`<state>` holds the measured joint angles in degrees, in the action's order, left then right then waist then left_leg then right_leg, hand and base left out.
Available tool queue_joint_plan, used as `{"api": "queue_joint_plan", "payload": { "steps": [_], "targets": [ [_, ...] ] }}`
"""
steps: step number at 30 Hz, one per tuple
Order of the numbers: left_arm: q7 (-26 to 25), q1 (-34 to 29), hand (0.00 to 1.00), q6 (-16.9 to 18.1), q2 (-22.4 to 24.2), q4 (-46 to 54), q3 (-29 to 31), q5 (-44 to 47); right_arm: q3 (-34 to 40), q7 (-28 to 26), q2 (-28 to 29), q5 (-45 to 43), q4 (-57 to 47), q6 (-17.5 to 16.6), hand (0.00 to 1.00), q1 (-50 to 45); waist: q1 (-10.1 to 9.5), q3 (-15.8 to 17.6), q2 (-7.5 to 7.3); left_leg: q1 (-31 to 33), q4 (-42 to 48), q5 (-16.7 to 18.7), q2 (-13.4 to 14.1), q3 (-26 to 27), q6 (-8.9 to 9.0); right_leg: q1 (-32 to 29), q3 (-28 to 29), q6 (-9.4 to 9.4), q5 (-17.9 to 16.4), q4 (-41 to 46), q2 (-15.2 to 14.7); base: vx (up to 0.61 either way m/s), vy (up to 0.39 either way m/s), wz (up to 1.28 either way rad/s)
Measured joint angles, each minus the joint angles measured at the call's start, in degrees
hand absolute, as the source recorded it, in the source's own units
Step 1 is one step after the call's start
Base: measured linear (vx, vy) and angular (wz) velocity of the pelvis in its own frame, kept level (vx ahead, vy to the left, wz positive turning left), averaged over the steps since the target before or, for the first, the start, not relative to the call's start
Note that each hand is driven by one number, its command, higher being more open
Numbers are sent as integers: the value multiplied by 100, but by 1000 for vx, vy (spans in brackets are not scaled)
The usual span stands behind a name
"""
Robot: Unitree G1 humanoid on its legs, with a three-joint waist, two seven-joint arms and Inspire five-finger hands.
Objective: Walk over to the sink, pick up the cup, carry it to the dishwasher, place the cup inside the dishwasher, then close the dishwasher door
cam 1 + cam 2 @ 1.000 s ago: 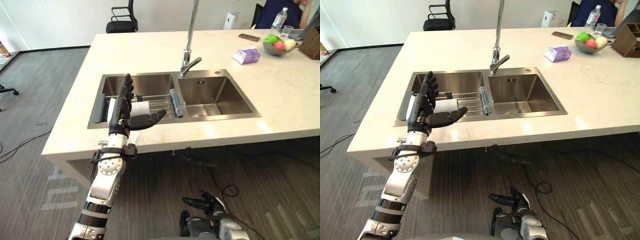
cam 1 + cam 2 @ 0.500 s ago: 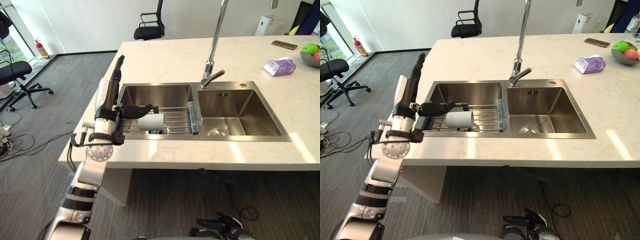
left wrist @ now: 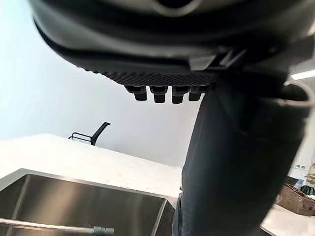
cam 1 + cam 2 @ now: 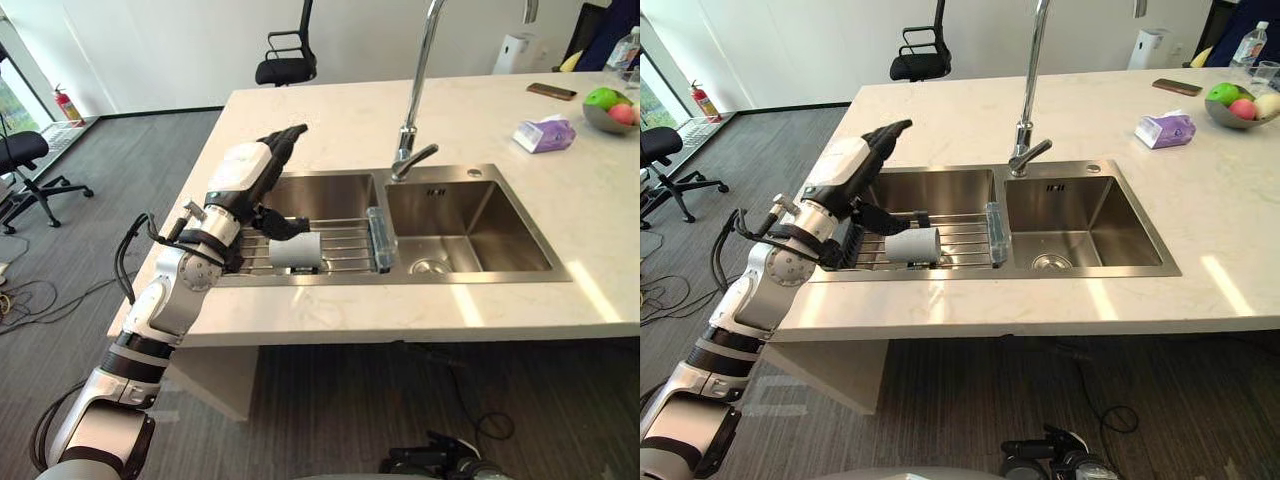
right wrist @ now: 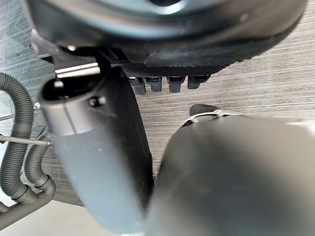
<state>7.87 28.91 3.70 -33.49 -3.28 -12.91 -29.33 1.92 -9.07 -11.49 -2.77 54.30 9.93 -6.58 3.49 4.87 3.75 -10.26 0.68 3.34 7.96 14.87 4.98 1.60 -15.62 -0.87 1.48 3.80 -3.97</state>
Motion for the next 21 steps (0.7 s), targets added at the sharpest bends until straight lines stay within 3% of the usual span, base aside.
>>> {"api": "queue_joint_plan", "payload": {
  "steps": [3, 8, 21],
  "targets": [
    [170, 9, 100, 85, -180, -343, -126, 0, -4, -10, 33, -3, 46, 3, 100, -37, 56, -76, -85, -103, -20, -18, -18, 102, -11, 187, 88, -45, 258, -309, 23, -100, 11, -16],
    [319, 22, 100, 101, -247, -814, -275, -16, 9, -11, 38, -7, 69, 5, 100, -87, 69, -118, -90, -120, -83, -18, -112, 211, -12, 365, 180, -85, 573, -855, 1, -58, 20, -12],
    [362, 131, 100, 105, -264, -1997, -653, -117, 242, -81, 124, -34, 125, 45, 100, -93, 243, -121, -107, -304, -178, -20, -129, 396, -30, 397, 353, -139, 664, -896, 29, 16, 17, -7]
  ]
}}
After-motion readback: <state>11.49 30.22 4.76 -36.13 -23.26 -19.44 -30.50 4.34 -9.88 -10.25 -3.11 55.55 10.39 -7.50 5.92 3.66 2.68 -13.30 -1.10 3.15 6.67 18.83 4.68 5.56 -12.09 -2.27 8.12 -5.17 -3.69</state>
